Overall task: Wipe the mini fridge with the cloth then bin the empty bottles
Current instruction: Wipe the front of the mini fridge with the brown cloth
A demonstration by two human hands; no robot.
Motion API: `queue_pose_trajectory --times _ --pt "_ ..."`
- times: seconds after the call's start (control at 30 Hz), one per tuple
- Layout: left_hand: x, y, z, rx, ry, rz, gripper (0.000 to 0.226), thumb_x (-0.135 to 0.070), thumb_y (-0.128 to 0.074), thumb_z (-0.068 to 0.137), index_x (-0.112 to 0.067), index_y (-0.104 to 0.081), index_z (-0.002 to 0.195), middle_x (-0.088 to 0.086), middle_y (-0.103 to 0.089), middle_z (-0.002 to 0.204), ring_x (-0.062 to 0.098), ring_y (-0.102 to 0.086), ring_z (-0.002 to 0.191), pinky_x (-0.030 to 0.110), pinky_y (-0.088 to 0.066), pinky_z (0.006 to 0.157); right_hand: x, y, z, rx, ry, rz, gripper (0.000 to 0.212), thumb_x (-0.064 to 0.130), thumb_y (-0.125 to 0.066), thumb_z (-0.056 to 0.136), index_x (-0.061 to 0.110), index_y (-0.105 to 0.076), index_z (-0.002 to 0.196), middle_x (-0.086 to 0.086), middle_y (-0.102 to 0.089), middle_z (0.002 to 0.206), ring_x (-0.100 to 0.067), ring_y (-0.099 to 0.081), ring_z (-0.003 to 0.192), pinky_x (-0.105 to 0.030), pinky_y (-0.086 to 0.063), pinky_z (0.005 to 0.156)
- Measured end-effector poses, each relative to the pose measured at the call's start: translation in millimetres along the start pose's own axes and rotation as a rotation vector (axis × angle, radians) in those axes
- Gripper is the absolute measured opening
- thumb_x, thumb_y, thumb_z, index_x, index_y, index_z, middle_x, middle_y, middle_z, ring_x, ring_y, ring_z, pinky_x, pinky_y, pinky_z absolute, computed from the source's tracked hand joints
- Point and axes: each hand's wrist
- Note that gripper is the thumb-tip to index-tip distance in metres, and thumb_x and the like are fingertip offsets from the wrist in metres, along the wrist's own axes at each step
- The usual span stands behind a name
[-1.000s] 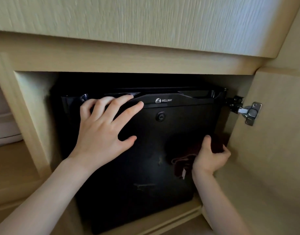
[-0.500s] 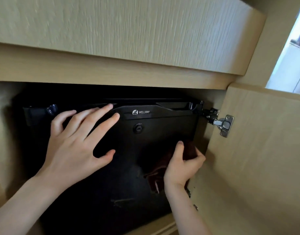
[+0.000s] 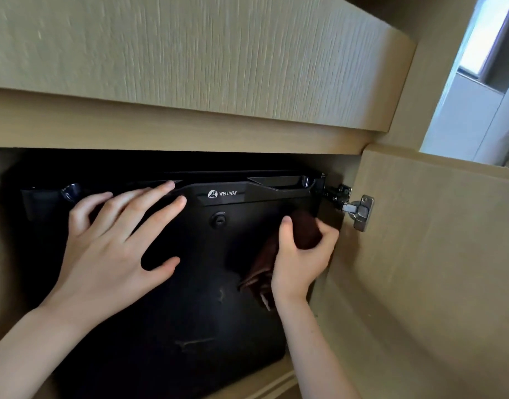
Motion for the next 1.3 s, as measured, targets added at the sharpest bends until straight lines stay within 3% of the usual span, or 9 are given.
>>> queue_pose_trajectory --times 0.13,0.3,0.37,0.63,0.8,0.87,1.0,1.13,1.3 --pt "-4.5 -3.3 1.6 -0.021 0.011 -0.009 0.076 -0.051 -0.066 0.075 -0.029 -0.049 0.145 -0.009 -0.038 0.157 0.018 -0.043 0.134 0.039 -0.013 0.117 9.0 -15.1 11.9 0.034 0.114 0.040 0.041 0.031 -0.081 0.076 0.022 -0.057 0.109 0.006 -0.060 0.104 -0.010 -0.061 0.096 -0.017 -0.052 0.076" --pt "-2.5 -3.7 -0.5 -0.005 0.007 0.004 0.075 -0.051 -0.066 0.075 -0.027 -0.050 0.144 -0.007 -0.040 0.157 0.020 -0.047 0.132 0.041 -0.015 0.117 -33.4 10.4 -1.2 -0.215 -0.235 -0.028 0.037 0.020 -0.079 0.082 0.007 -0.057 0.109 -0.009 -0.063 0.106 -0.021 -0.063 0.096 -0.033 -0.056 0.084" --pt "-4.6 -2.8 -0.8 -0.001 0.011 -0.010 0.076 -0.050 -0.066 0.074 -0.027 -0.050 0.144 -0.006 -0.041 0.156 0.022 -0.048 0.131 0.043 -0.016 0.116 -33.1 15.5 4.8 -0.223 -0.290 -0.008 0.038 0.020 -0.077 0.083 0.004 -0.055 0.110 -0.012 -0.063 0.108 -0.024 -0.064 0.097 -0.020 -0.055 0.079" --pt "-5.4 -0.5 5.9 -0.022 0.006 0.009 0.072 -0.051 -0.065 0.076 -0.025 -0.053 0.142 -0.005 -0.043 0.155 0.021 -0.044 0.131 0.041 -0.015 0.116 7.5 -18.5 28.1 -0.084 0.034 0.060 0.038 0.028 -0.080 0.078 0.020 -0.055 0.105 -0.001 -0.061 0.104 -0.009 -0.063 0.092 -0.012 -0.050 0.073" --pt "-6.1 -3.7 1.7 -0.026 -0.004 0.017 0.072 -0.050 -0.066 0.076 -0.023 -0.054 0.141 -0.002 -0.044 0.154 0.023 -0.048 0.129 0.041 -0.013 0.116 -66.6 26.2 -16.2 -0.268 -0.334 -0.103 0.036 0.022 -0.075 0.086 0.007 -0.052 0.109 -0.013 -0.061 0.112 -0.025 -0.062 0.099 -0.031 -0.054 0.086" --pt "-7.3 -2.7 1.4 -0.019 -0.007 0.012 0.074 -0.049 -0.067 0.074 -0.023 -0.053 0.142 -0.002 -0.043 0.155 0.023 -0.047 0.130 0.040 -0.011 0.116 -76.9 34.6 -20.7 -0.298 -0.438 -0.100 0.038 0.022 -0.073 0.088 0.006 -0.051 0.115 -0.013 -0.060 0.116 -0.026 -0.061 0.106 -0.028 -0.051 0.085" --pt "-7.3 0.2 6.2 0.022 -0.012 0.006 0.078 -0.049 -0.067 0.072 -0.023 -0.049 0.144 -0.001 -0.040 0.156 0.023 -0.046 0.131 0.039 -0.008 0.116 -41.5 7.9 -6.6 -0.244 -0.183 -0.012 0.038 0.026 -0.076 0.084 0.014 -0.051 0.110 -0.007 -0.059 0.112 -0.015 -0.062 0.097 -0.009 -0.046 0.071" --pt "-6.9 1.7 6.7 0.049 -0.013 -0.002 0.082 -0.049 -0.067 0.071 -0.025 -0.046 0.146 -0.001 -0.037 0.158 0.022 -0.042 0.134 0.038 -0.008 0.116 -15.7 -13.8 -65.2 0.057 0.110 -0.054 0.041 0.033 -0.076 0.078 0.030 -0.046 0.107 0.014 -0.048 0.109 -0.005 -0.055 0.097 -0.017 -0.049 0.075" --pt "-4.7 3.3 3.9 0.046 -0.014 0.008 0.085 -0.050 -0.069 0.070 -0.025 -0.045 0.148 -0.001 -0.036 0.159 0.022 -0.041 0.135 0.037 -0.009 0.116 -45.2 3.8 -109.1 0.437 0.517 -0.129 0.044 0.024 -0.077 0.076 0.012 -0.049 0.108 0.001 -0.046 0.107 -0.014 -0.054 0.099 -0.024 -0.048 0.086"
Point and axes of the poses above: each hand's wrist, its own z-axis towards the middle knuckle, its own y-axis out of the back of the hand, x = y × z
